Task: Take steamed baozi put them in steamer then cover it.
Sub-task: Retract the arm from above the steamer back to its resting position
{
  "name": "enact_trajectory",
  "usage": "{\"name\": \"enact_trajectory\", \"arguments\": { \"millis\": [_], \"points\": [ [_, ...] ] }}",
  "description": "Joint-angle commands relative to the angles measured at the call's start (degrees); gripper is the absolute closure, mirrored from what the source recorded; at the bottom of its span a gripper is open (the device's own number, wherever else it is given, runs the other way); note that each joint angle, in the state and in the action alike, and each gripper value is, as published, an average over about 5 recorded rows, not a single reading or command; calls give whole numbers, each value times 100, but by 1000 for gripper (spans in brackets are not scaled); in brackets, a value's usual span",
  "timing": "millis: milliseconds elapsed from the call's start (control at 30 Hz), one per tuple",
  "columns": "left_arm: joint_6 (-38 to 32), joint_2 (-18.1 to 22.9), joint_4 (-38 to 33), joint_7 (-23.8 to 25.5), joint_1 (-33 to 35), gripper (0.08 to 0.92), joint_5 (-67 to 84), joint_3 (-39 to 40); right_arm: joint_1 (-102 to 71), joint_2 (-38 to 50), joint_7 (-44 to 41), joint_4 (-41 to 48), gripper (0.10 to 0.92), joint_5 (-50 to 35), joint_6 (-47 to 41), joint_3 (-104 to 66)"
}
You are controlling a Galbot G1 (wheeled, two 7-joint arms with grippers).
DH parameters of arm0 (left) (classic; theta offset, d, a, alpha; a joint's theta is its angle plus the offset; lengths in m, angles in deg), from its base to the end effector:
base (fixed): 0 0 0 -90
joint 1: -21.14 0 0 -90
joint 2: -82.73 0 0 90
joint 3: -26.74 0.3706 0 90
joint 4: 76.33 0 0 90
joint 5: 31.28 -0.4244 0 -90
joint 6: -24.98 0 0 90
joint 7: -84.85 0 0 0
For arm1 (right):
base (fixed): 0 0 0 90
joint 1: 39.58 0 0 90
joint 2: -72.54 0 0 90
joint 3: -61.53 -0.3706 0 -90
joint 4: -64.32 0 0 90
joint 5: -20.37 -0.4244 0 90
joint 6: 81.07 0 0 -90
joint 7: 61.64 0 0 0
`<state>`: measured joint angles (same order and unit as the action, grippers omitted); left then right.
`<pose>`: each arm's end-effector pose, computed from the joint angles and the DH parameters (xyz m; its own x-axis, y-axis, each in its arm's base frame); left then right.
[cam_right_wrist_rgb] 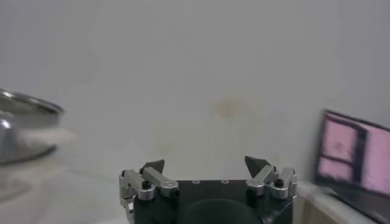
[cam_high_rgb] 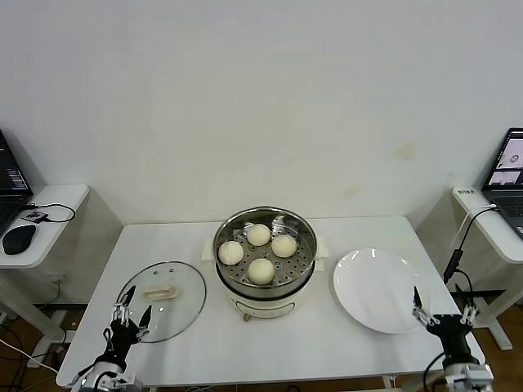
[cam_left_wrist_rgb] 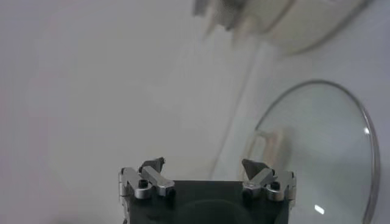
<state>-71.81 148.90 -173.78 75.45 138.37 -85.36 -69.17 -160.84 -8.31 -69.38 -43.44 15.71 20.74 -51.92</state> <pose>0.2481 0.1671 -0.4326 -0.9907 0.0414 0.1296 0.1354 0.2090 0.9685 0.2067 -0.1971 -0.3741 -0.9883 0.1514 -0.0196 0.1513 0.9539 -0.2594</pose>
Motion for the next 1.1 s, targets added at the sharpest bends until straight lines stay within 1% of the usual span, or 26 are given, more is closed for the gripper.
{"name": "enact_trajectory", "arguments": {
  "millis": [33,467,700,900,1000,1100],
  "points": [
    [6,-213,772,205,-955,177,-921,238,-476,-557,85,12,203,220,170,-437],
    [72,-114,1466,281,-1704,177,-1230,401,-507,-600,56,89,202,334,186,-222],
    [114,-33,1737,338,-1911,177,-1428,484,-505,-592,32,174,203,397,220,-179],
    [116,10,1758,355,-1954,180,-1451,509,-492,-573,20,247,203,425,249,-168],
    [117,17,1728,387,-1937,222,-1460,525,-489,-572,13,282,203,439,265,-146],
    [118,20,1719,430,-1925,303,-1499,542,-489,-571,6,307,203,443,277,-118]
  ]
}}
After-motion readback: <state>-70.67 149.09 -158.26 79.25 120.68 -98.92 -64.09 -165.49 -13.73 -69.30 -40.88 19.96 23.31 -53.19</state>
